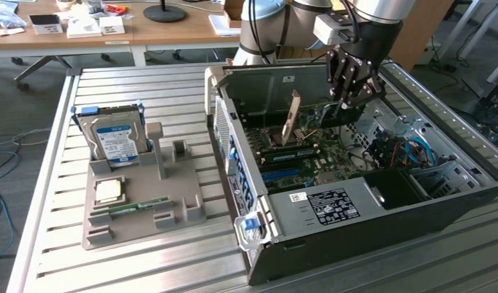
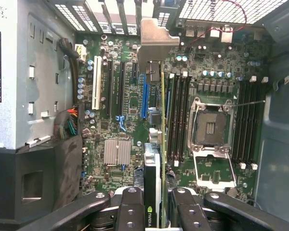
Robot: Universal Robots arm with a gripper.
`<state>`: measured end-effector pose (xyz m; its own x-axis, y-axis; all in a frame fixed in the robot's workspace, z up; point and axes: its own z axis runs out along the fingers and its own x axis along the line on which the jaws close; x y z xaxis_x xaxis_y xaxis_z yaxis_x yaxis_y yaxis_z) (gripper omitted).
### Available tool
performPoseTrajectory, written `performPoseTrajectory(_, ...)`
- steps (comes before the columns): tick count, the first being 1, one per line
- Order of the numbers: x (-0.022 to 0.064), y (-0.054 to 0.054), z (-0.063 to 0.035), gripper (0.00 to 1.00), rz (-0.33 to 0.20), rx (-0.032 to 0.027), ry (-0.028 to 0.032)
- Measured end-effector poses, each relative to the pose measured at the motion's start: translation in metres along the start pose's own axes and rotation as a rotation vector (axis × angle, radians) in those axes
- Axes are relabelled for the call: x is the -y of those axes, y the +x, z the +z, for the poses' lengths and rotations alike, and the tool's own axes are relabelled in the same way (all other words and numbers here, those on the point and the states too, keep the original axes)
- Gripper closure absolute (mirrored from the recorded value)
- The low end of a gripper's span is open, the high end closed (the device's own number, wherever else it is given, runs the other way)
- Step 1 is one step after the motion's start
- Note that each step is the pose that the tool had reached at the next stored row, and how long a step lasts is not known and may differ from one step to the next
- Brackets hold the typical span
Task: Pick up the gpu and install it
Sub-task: 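Insert the gpu into the slot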
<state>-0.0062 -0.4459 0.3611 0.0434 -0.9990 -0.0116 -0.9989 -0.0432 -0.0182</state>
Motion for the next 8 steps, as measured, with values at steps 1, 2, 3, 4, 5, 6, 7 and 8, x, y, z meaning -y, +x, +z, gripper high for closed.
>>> performPoseTrajectory(1,0.0,0.0,0.0001,0.73,-0.001,0.0,0.0)
performPoseTrajectory(2,0.0,0.0,0.0004,0.73,-0.002,0.0002,0.0001)
performPoseTrajectory(3,0.0,0.0,0.0006,0.73,-0.002,0.0003,0.0001)
performPoseTrajectory(4,-0.0001,0.0,0.001,0.73,-0.001,0.0004,0.0001)
performPoseTrajectory(5,-0.0003,0.0,0.0014,0.73,0.002,0.0003,0.0001)
performPoseTrajectory(6,-0.0014,-0.0001,0.0028,0.73,0.015,0.0,0.0002)
performPoseTrajectory(7,-0.0019,-0.0001,0.0033,0.73,0.02,0.0,0.0003)
performPoseTrajectory(8,-0.0025,-0.0001,0.0037,0.73,0.025,-0.0002,0.0004)
